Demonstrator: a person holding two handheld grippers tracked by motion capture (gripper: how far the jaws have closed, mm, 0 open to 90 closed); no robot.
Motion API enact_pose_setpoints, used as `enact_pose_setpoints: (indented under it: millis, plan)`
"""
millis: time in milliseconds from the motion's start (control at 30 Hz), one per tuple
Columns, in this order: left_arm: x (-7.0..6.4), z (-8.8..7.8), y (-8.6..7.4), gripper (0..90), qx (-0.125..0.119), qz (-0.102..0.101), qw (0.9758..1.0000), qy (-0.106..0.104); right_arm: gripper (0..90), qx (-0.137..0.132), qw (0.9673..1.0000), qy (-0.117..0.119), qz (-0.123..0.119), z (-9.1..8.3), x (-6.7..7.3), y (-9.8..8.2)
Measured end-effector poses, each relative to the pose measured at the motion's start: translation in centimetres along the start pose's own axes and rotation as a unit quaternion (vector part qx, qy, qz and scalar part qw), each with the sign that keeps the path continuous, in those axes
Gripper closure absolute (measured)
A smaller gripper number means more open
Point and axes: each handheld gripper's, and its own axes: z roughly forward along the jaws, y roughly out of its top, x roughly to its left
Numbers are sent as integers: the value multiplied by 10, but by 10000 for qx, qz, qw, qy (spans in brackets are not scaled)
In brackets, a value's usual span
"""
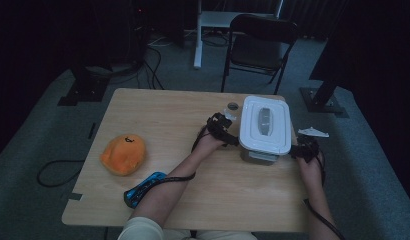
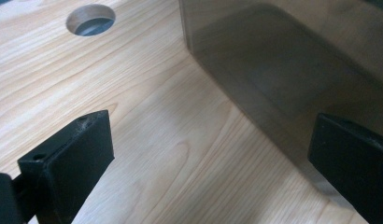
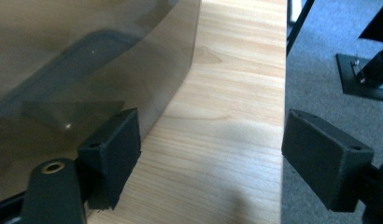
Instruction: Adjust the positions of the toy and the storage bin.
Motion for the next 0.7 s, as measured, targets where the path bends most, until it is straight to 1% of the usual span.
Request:
enact_pose_setpoints:
  millis: [33, 67, 167, 233, 267, 333, 433, 500, 567, 633, 667, 700]
  plan:
    - [1, -1, -1, 9, 10, -28, 10000, -3, 202, 4, 10000, 22, 27, 1, 1, 0]
    - [2, -3, -3, 9, 34, -9, 10000, 19, 205, -1, 10000, 47, 35, 1, 3, 0]
    - [5, -8, -8, 9, 41, -28, 10000, 25, 213, -51, 10000, 85, -1, 1, 11, 2]
    - [7, -10, -11, 9, 46, -59, 10000, 4, 215, -78, 9999, 96, -15, 2, 13, 3]
    - [8, -13, -13, 9, 55, -47, 10000, 22, 218, -59, 9999, 147, -19, 3, 16, 5]
    - [11, -18, -17, 9, 79, -2, 9999, 78, 220, -34, 9997, 226, -84, 5, 22, 8]
    - [16, -27, -23, 9, 85, -24, 9998, 157, 221, 13, 9993, 329, -204, 9, 30, 10]
    - [19, -33, -27, 9, 94, -40, 9998, 172, 223, 19, 9988, 426, -228, 12, 37, 11]
    - [22, -38, -31, 9, 133, -94, 9997, 171, 223, 13, 9986, 473, -253, 13, 42, 12]
    - [23, -44, -36, 10, 133, -77, 9996, 252, 224, 6, 9981, 535, -311, 15, 48, 13]
    - [24, -46, -38, 11, 137, -72, 9996, 251, 225, 22, 9978, 568, -335, 15, 52, 14]
    - [26, -48, -41, 11, 145, -112, 9995, 239, 225, 31, 9977, 584, -355, 16, 54, 15]
